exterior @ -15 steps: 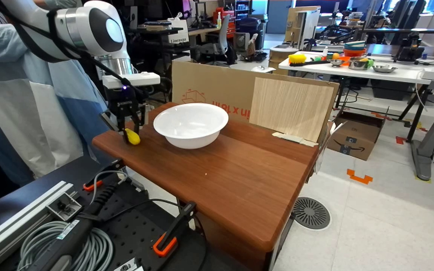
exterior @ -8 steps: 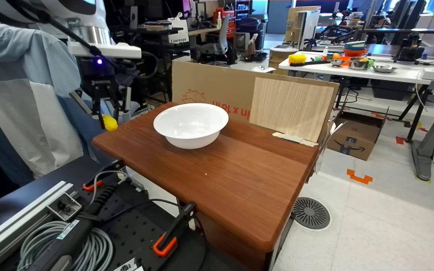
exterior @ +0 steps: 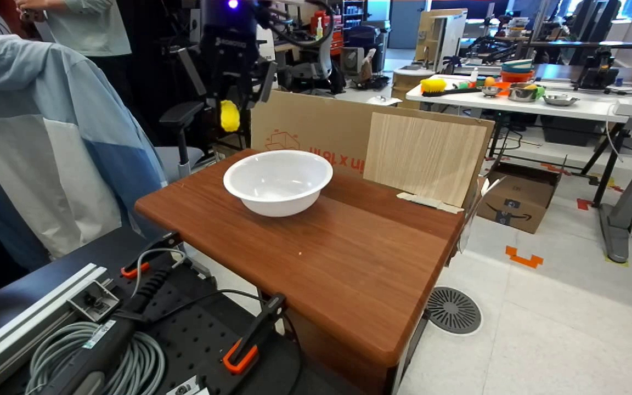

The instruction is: Put the plastic corn in the white basin

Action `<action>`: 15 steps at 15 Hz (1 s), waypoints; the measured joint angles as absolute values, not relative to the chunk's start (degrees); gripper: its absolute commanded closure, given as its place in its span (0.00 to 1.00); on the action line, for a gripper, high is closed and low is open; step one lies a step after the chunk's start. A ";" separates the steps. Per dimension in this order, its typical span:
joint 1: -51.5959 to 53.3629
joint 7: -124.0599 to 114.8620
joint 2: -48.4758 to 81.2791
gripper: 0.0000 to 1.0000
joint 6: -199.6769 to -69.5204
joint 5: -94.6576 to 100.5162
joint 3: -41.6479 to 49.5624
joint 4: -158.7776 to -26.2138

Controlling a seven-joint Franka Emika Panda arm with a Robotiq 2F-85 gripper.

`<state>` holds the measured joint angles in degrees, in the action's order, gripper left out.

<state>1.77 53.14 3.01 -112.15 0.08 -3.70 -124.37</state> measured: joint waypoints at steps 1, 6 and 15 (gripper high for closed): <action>0.60 53.29 5.25 0.92 -110.67 -1.08 -2.47 -121.38; -3.12 52.10 20.33 0.92 -105.10 -7.83 -0.89 -106.81; -3.13 45.03 42.11 0.42 -98.45 -10.76 -5.26 -87.52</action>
<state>-3.13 45.03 42.11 -98.45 -10.76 -5.26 -87.52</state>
